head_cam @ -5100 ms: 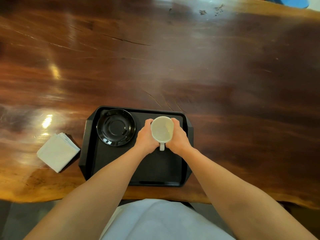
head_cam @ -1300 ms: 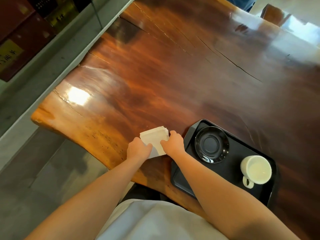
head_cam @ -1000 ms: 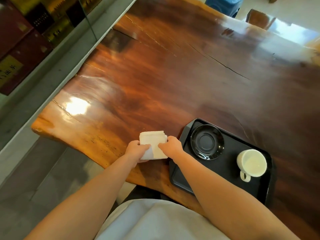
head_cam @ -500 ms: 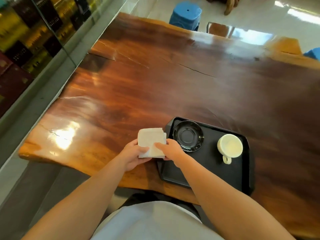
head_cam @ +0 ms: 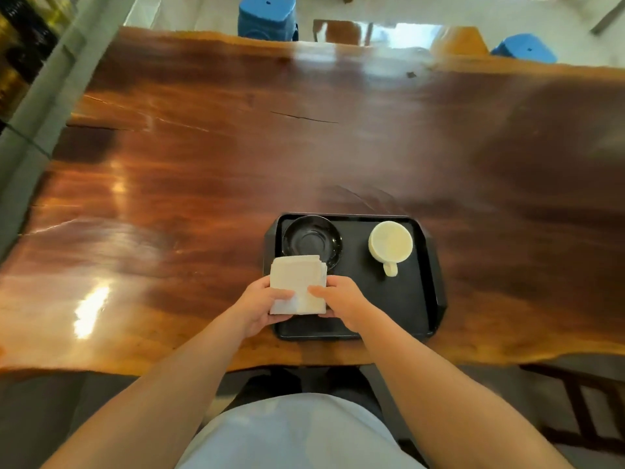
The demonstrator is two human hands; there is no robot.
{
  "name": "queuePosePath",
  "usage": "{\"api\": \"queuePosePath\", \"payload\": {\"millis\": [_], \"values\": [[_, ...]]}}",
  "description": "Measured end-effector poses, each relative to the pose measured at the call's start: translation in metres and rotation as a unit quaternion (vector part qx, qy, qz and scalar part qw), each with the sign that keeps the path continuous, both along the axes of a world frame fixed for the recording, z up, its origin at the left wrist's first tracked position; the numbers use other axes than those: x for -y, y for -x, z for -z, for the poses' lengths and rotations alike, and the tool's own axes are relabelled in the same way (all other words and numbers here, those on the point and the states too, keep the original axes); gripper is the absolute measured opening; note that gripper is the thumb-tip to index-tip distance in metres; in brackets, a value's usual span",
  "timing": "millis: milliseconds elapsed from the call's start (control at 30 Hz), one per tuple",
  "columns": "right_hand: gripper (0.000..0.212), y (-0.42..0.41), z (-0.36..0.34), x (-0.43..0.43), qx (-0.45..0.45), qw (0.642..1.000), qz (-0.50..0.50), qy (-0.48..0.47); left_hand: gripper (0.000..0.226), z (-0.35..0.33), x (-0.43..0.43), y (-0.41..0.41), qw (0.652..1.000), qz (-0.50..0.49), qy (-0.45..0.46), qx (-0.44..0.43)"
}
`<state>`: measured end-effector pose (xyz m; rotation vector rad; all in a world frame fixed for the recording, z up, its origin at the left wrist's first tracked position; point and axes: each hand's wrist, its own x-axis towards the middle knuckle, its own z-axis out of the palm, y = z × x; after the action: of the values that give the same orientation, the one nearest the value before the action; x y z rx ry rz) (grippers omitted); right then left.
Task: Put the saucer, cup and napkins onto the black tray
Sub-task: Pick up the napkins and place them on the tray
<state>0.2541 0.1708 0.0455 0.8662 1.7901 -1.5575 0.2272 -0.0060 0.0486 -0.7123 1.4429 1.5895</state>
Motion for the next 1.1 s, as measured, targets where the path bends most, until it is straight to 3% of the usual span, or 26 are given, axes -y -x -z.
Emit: {"api": "queuePosePath", "payload": {"millis": [333, 800, 1100], "values": [[0.030, -0.038, 0.021, -0.027, 0.052, 0.997, -0.024, -0.059, 0.038, 0.012, -0.023, -0.025, 0.990, 0.108, 0.088, 0.009], [0.030, -0.031, 0.037, -0.013, 0.061, 0.979, -0.129, -0.148, 0.050, 0.032, -0.016, -0.029, 0.983, 0.122, 0.139, -0.001], [0.025, -0.026, 0.039, -0.017, 0.056, 0.978, -0.117, -0.163, 0.026, 0.051, -0.021, -0.023, 0.956, 0.219, 0.190, -0.051]]}}
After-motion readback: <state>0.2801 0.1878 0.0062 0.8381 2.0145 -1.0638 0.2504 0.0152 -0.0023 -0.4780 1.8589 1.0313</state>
